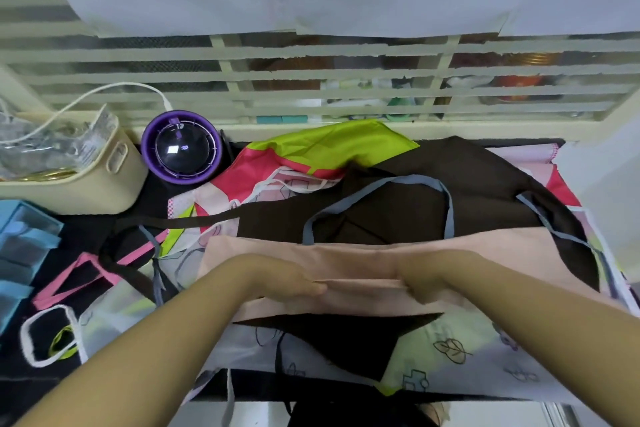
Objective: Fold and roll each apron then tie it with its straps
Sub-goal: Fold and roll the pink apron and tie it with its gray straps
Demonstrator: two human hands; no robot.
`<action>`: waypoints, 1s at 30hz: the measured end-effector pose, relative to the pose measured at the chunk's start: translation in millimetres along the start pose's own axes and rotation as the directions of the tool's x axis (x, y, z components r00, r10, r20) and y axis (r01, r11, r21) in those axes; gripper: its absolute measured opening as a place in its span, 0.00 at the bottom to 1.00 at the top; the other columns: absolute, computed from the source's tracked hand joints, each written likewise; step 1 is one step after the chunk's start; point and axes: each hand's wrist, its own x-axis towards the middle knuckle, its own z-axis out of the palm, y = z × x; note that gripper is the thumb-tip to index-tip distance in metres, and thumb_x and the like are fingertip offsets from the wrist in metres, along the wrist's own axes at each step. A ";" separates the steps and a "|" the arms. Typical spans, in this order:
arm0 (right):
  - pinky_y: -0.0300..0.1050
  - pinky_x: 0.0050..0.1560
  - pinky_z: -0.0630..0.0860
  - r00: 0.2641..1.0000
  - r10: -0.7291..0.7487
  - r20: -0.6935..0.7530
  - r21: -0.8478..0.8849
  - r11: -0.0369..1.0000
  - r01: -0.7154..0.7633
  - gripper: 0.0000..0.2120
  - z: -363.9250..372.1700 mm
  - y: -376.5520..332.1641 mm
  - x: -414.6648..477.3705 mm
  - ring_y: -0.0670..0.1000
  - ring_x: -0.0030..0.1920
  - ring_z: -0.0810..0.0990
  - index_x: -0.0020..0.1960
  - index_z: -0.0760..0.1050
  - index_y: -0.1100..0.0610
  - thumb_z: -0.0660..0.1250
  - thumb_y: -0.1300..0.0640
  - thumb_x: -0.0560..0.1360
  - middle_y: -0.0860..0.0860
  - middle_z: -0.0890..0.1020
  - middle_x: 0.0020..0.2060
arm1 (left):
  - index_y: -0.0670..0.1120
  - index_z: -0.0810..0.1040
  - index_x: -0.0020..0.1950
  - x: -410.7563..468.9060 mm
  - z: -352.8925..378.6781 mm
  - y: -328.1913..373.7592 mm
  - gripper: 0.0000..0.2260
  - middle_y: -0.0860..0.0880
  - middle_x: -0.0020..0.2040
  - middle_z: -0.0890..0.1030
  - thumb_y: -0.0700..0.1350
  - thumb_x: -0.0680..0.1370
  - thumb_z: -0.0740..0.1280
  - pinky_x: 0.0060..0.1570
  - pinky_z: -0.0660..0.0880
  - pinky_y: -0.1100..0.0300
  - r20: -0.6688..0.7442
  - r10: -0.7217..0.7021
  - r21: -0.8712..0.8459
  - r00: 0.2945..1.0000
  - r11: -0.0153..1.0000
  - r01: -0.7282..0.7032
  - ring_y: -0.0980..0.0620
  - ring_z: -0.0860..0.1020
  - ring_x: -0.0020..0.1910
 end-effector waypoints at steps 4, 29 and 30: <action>0.43 0.51 0.68 0.991 0.047 0.127 0.053 0.997 -0.054 0.25 -11.8 8.2 12.3 0.56 0.62 0.74 0.72 0.65 0.58 0.65 0.60 0.76 0.57 0.74 0.64 | 0.50 0.77 0.55 -0.9 -9.1 -23.9 0.16 0.52 0.51 0.78 0.60 0.76 0.64 0.52 0.69 0.58 -0.052 -0.030 0.167 0.998 0.985 0.039 0.51 0.74 0.50; 0.48 0.64 0.70 0.996 0.070 -0.052 0.414 0.909 -0.043 0.15 -10.8 65.9 40.1 0.52 0.58 0.76 0.63 0.76 0.54 0.58 0.50 0.81 0.52 0.79 0.58 | 0.42 0.71 0.66 18.8 26.2 -71.1 0.21 0.39 0.62 0.70 0.38 0.73 0.64 0.48 0.73 0.42 -0.951 -0.249 -0.216 0.185 0.959 0.183 0.35 0.74 0.56; 0.48 0.64 0.70 0.997 0.068 -0.039 0.411 0.911 -0.046 0.15 -11.7 67.3 41.7 0.52 0.58 0.76 0.62 0.76 0.53 0.57 0.49 0.81 0.51 0.78 0.58 | 0.44 0.71 0.66 22.5 32.1 -54.5 0.22 0.41 0.63 0.70 0.40 0.72 0.62 0.49 0.74 0.41 -0.963 -0.130 -0.085 0.236 0.978 0.190 0.35 0.74 0.57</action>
